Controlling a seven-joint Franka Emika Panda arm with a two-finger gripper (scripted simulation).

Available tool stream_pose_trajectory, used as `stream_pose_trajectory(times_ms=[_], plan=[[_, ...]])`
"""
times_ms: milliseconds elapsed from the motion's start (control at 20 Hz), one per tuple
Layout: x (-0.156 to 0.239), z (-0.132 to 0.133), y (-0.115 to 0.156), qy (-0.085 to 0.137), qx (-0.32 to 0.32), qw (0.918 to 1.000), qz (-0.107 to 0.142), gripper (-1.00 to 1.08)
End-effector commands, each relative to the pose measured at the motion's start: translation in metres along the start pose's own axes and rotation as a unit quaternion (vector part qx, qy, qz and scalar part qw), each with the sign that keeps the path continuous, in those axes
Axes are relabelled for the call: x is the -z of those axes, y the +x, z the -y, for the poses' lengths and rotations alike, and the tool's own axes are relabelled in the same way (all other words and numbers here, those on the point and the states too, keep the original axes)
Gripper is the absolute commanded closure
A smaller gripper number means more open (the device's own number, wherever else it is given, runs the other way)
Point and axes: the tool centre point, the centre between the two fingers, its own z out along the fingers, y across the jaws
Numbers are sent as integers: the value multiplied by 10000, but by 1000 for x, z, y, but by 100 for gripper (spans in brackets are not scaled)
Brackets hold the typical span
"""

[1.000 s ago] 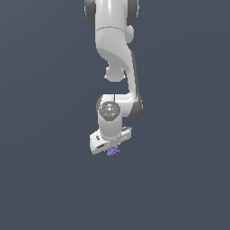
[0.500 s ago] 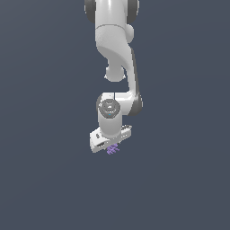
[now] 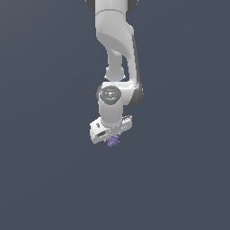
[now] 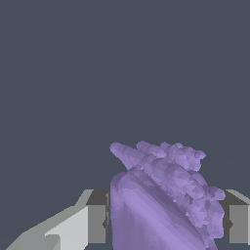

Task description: Pick up the object and move it to a goal position.

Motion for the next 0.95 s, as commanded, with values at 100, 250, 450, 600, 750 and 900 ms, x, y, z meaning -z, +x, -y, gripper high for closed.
stream_pose_trajectory(times_ms=[100, 250, 450, 600, 750, 900], plan=[[19, 10, -17, -2, 0, 10000, -4, 108], [30, 15, -27, -2, 0, 10000, -4, 108], [41, 20, -35, -2, 0, 10000, -4, 108], [46, 22, -39, -2, 0, 10000, -4, 108], [48, 23, -40, -2, 0, 10000, -4, 108], [47, 23, -40, -2, 0, 10000, -4, 108]])
